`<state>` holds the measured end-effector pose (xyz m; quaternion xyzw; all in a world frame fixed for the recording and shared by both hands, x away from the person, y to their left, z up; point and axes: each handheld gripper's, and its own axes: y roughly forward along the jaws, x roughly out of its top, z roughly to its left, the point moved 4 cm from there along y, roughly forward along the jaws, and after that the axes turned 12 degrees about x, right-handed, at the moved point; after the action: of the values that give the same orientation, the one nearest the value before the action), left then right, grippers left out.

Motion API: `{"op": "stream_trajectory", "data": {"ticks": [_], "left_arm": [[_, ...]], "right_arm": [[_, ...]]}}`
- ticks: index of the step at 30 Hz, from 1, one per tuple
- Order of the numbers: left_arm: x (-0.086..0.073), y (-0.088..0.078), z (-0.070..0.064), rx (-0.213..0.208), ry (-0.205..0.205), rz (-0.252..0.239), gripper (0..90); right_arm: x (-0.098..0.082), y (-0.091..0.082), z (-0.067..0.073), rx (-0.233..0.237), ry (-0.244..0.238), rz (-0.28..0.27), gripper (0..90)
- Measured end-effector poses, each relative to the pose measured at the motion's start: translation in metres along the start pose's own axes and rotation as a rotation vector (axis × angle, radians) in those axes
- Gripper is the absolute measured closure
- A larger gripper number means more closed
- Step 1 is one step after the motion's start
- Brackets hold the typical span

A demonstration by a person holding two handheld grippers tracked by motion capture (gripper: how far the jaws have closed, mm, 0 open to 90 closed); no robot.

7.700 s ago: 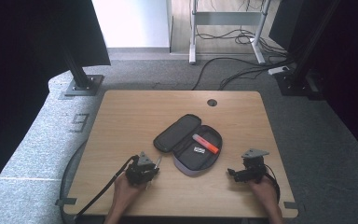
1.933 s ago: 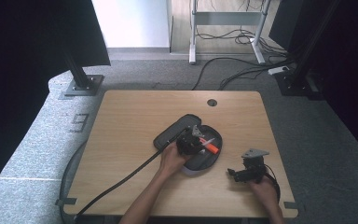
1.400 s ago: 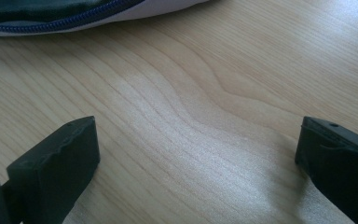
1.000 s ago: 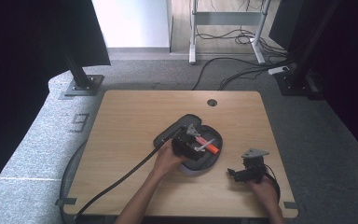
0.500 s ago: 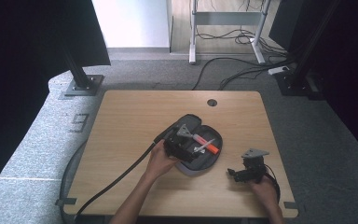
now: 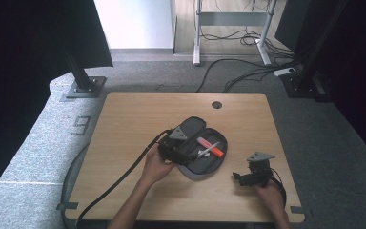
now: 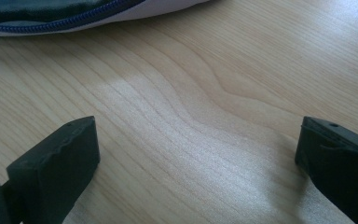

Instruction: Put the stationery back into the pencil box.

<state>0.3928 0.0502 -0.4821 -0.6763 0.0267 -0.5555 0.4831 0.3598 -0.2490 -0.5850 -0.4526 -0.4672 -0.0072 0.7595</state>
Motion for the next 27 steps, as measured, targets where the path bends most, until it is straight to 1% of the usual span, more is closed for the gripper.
{"op": "stream_trajectory", "data": {"ticks": [3,6,9,14,22,27], "left_arm": [[-0.004,-0.006,0.003,0.012,-0.001,-0.007,14.1],[-0.007,-0.011,0.005,0.014,-0.005,-0.016,14.1],[-0.011,-0.017,0.007,0.034,0.005,-0.020,14.0],[-0.018,-0.029,0.012,0.057,0.001,-0.036,13.9],[-0.033,-0.045,0.020,0.078,-0.016,-0.055,13.7],[-0.045,-0.054,0.025,0.091,-0.032,-0.067,12.7]], "right_arm": [[0.000,0.000,0.000,0.000,0.000,0.000,0.0],[0.000,0.000,0.000,0.000,0.000,0.000,0.0],[0.000,0.000,0.000,0.000,0.000,0.000,0.0],[0.000,0.000,0.000,0.000,-0.001,0.000,0.0],[0.000,0.000,0.000,-0.001,-0.001,0.001,0.0],[0.000,0.000,0.000,-0.001,-0.001,0.001,0.0]]}}
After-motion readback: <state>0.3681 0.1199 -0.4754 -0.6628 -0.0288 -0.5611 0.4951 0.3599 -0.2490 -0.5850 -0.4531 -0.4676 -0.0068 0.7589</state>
